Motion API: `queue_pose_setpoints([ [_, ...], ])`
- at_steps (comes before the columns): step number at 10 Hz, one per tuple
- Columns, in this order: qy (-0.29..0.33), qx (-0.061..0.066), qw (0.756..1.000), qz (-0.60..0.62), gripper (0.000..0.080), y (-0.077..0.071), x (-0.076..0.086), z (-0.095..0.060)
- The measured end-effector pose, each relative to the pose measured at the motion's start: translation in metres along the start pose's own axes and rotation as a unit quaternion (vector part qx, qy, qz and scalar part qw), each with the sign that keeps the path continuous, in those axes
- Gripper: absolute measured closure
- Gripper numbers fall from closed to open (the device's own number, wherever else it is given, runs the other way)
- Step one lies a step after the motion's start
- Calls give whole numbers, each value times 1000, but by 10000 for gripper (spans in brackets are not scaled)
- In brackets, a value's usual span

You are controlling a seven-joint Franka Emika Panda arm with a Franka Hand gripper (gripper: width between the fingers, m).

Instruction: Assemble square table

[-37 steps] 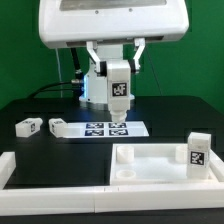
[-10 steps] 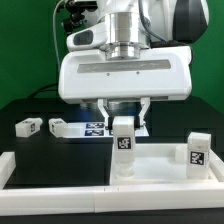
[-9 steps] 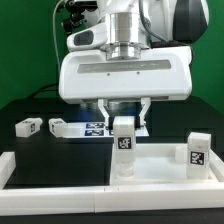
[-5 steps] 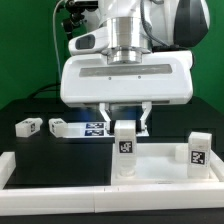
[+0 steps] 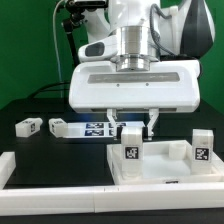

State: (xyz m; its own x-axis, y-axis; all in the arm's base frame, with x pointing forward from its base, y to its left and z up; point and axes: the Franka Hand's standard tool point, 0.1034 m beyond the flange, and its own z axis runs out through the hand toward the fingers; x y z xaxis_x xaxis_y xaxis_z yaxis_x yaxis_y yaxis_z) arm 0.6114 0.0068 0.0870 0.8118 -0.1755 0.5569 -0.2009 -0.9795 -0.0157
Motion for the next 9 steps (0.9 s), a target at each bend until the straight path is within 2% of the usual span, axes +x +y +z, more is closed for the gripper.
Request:
queue_pose_setpoints([
  [2,0,0,1000,-1,508,1,0,0],
  [4,0,0,1000,-1,194,1,0,0],
  [5,0,0,1000,-1,164,1,0,1],
  [9,0,0,1000,-1,151,1,0,1],
])
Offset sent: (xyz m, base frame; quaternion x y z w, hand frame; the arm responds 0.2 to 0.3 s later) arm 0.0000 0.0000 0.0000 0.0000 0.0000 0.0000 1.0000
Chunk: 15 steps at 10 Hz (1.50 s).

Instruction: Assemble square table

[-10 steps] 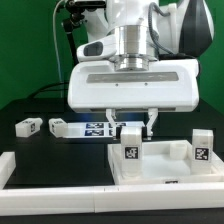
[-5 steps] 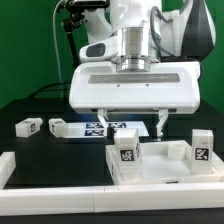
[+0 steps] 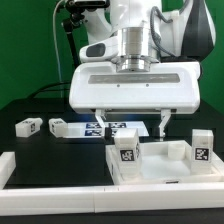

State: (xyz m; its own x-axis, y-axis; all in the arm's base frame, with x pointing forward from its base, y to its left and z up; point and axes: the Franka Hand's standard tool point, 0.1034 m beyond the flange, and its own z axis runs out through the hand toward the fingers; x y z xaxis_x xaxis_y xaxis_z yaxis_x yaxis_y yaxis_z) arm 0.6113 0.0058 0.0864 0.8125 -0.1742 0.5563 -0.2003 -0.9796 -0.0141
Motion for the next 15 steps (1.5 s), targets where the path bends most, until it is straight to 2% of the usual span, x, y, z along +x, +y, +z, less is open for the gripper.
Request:
queue_pose_setpoints([
  [2,-1,0,1000,0,151,0,0,0],
  [3,-35,9,999,9,151,2,0,1],
  [4,-81,28,996,23,151,0,5,-2],
  [5,-105,41,993,32,151,-6,13,-4],
  [6,-117,45,991,37,151,-9,11,-4],
  [7,-189,61,979,48,151,-18,1,-3],
  [8,-231,67,969,50,151,-22,5,-1],
  [9,-248,66,965,47,151,-17,8,5],
  [10,-284,67,955,47,151,-10,1,7],
  [11,-293,63,953,41,151,-6,1,9],
  [15,-287,62,955,39,151,-6,3,10],
])
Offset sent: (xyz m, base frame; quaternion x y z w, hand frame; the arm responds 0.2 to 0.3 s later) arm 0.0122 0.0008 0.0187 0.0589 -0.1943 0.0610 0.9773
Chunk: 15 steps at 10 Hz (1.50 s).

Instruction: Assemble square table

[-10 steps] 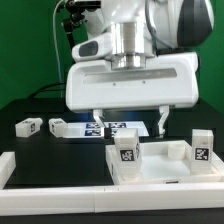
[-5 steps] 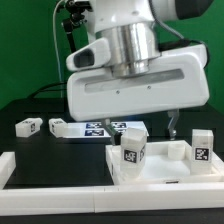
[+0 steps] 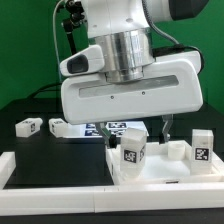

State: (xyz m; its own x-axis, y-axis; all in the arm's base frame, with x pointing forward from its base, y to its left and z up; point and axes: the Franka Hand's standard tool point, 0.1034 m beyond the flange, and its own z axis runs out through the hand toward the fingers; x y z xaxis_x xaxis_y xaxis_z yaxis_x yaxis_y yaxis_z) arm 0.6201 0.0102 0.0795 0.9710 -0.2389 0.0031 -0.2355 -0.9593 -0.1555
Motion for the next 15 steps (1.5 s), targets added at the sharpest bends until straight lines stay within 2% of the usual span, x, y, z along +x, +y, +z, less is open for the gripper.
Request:
queue_pose_setpoints([
  [2,0,-10,1000,2,151,4,8,-1],
  [4,0,-11,1000,3,151,6,8,1],
  [5,0,-11,1000,9,284,6,8,2],
  [6,0,-11,1000,17,284,6,8,2],
  [7,0,-11,1000,22,423,6,8,2],
  [8,0,-10,998,56,508,7,8,2],
  [10,1,-11,993,117,508,8,8,2],
  [12,20,-11,974,224,508,9,9,2],
  [14,39,-8,931,362,508,8,4,3],
  [15,45,0,898,438,508,7,3,4],
])
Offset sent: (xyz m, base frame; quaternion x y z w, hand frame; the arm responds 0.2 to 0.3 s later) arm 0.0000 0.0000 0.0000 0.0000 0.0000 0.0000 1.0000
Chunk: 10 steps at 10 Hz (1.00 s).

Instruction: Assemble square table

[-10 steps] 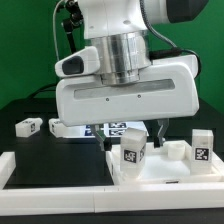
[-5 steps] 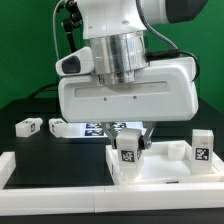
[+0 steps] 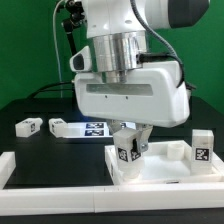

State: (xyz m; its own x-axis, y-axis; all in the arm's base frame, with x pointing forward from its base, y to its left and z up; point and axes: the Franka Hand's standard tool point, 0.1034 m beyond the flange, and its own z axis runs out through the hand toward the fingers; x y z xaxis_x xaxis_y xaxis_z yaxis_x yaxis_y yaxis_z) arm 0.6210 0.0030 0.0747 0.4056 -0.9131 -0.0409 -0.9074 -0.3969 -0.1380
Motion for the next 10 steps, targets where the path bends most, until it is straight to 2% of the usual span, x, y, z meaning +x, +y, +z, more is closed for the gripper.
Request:
queue_pose_setpoints([
  [1,2,12,997,73,508,0,-2,1],
  [2,5,32,990,137,508,-1,-3,1],
  [4,-1,39,971,235,508,-2,-5,2],
  [5,-1,38,971,238,508,-2,-5,2],
  [7,9,28,995,99,508,-5,-8,1],
  [8,16,24,999,33,307,-6,-10,1],
  [9,19,21,999,-23,307,-6,-10,1],
  [10,20,20,998,-62,185,-6,-9,1],
])
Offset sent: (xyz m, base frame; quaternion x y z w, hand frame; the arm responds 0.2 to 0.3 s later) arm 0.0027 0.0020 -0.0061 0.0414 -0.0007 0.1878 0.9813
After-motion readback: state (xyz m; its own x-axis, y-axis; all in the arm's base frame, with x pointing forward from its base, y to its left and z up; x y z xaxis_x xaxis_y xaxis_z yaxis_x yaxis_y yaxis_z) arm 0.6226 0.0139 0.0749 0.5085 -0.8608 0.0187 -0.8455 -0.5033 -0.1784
